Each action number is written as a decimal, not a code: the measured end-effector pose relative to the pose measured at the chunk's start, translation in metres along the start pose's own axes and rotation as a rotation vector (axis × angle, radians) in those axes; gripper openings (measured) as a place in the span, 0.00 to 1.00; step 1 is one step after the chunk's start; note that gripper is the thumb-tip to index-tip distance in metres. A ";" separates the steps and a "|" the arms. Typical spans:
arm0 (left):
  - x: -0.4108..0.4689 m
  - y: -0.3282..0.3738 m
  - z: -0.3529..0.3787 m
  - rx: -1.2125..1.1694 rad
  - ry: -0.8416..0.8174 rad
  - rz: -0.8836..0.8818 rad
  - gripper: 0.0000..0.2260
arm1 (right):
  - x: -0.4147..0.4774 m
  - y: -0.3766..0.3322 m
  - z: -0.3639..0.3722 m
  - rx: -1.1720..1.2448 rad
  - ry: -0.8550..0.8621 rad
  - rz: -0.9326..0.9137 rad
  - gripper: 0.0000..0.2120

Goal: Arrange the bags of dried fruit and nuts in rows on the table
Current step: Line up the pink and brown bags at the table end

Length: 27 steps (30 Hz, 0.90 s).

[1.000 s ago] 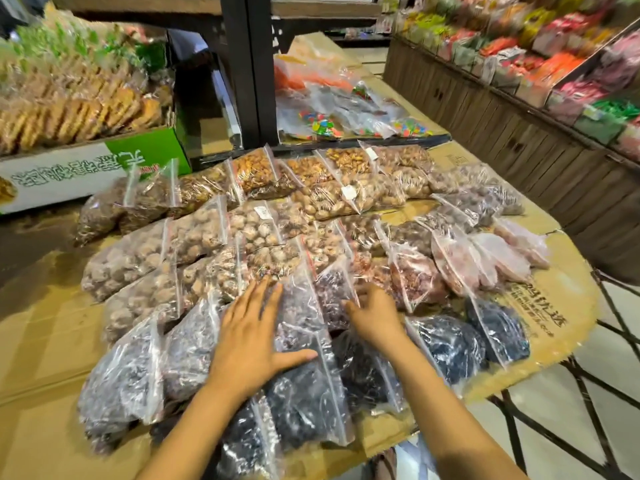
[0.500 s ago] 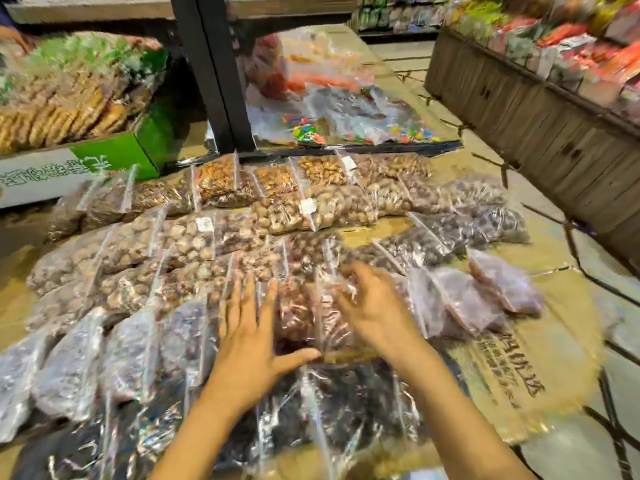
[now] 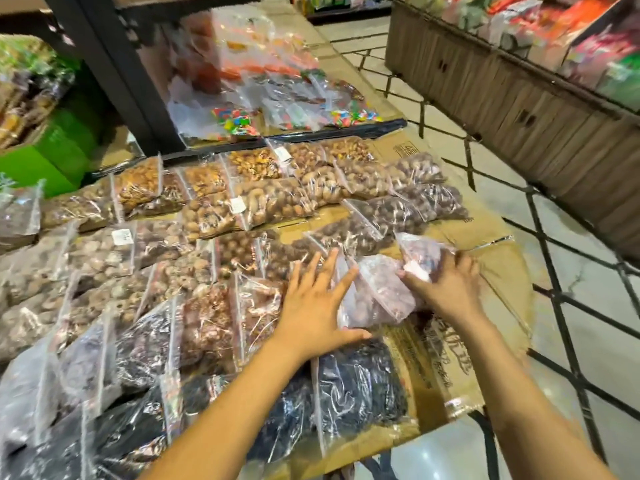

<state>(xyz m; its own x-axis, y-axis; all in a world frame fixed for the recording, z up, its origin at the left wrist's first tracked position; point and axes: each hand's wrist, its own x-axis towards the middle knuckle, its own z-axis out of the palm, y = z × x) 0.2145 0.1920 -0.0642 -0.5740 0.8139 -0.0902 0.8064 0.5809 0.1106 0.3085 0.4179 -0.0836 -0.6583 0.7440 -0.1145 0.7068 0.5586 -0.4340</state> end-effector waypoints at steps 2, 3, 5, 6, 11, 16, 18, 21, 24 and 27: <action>0.003 0.000 0.003 0.020 0.017 -0.039 0.43 | -0.002 0.004 0.003 -0.024 0.036 -0.031 0.51; 0.003 0.001 0.002 0.028 0.021 -0.053 0.42 | -0.002 0.007 0.004 -0.027 0.050 -0.041 0.50; 0.002 0.005 -0.002 0.028 0.023 -0.059 0.41 | -0.002 0.012 0.005 -0.037 0.077 -0.059 0.48; 0.000 0.007 -0.005 0.020 0.027 -0.051 0.41 | -0.002 0.013 0.006 -0.044 0.094 -0.064 0.47; -0.012 0.015 -0.009 -0.047 0.102 0.009 0.37 | -0.004 0.011 0.014 -0.029 0.162 -0.050 0.47; -0.022 0.014 -0.005 -0.012 0.120 0.048 0.39 | -0.012 0.003 0.011 0.002 0.116 -0.028 0.48; -0.025 0.013 -0.003 0.013 0.108 0.066 0.40 | -0.024 -0.001 0.015 0.042 0.133 -0.060 0.46; -0.030 0.012 -0.002 0.048 0.083 0.072 0.42 | -0.043 -0.002 0.029 0.047 0.105 -0.088 0.43; -0.040 0.008 -0.005 0.034 0.079 0.046 0.44 | -0.044 -0.006 0.027 -0.013 0.081 -0.072 0.46; -0.057 -0.008 -0.018 -0.009 0.122 -0.026 0.43 | -0.041 -0.013 0.016 -0.056 0.069 -0.070 0.47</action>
<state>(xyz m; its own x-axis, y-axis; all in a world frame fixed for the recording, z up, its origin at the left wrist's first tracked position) 0.2384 0.1413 -0.0419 -0.6081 0.7934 0.0279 0.7901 0.6014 0.1187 0.3221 0.3746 -0.0875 -0.6886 0.7248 -0.0225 0.6743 0.6286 -0.3876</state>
